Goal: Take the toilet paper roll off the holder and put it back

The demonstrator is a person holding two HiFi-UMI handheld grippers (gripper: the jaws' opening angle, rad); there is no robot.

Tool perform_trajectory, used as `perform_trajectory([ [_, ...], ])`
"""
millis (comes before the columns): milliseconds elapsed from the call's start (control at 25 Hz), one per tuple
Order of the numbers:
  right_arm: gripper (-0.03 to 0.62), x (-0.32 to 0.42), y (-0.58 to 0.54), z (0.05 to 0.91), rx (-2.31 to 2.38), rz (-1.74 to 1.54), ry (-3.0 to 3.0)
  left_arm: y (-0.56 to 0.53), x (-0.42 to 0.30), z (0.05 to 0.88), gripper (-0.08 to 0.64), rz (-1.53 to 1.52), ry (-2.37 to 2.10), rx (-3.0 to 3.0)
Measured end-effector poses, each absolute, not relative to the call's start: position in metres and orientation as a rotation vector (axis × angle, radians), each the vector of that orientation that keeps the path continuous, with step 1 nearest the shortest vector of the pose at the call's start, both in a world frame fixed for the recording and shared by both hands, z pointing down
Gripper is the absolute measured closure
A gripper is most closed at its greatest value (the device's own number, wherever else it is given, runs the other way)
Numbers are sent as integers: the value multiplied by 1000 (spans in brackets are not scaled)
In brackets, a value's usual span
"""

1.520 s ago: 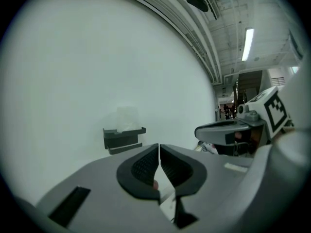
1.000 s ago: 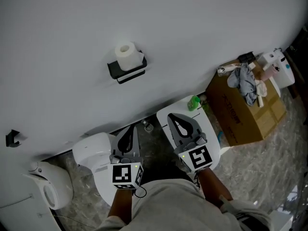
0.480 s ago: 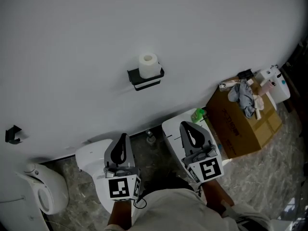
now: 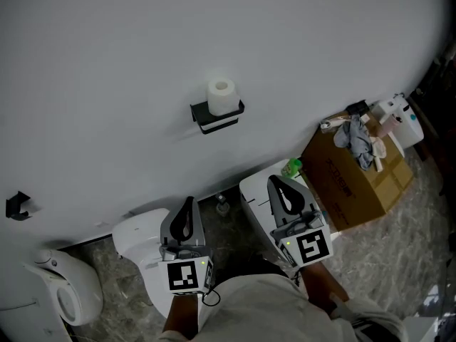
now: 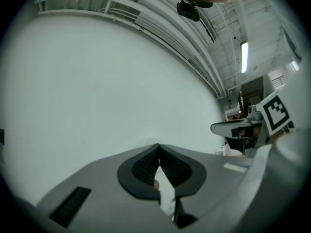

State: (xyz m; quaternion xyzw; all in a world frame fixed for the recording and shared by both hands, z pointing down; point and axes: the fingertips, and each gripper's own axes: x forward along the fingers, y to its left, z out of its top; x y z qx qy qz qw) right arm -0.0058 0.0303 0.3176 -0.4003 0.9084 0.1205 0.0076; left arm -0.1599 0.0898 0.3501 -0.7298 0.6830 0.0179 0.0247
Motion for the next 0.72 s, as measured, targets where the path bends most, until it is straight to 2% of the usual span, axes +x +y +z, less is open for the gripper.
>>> perform_trajectory([
  [720, 588, -28, 20, 340, -1343, 415, 2848, 73, -181, 372, 549, 22, 2057, -2320],
])
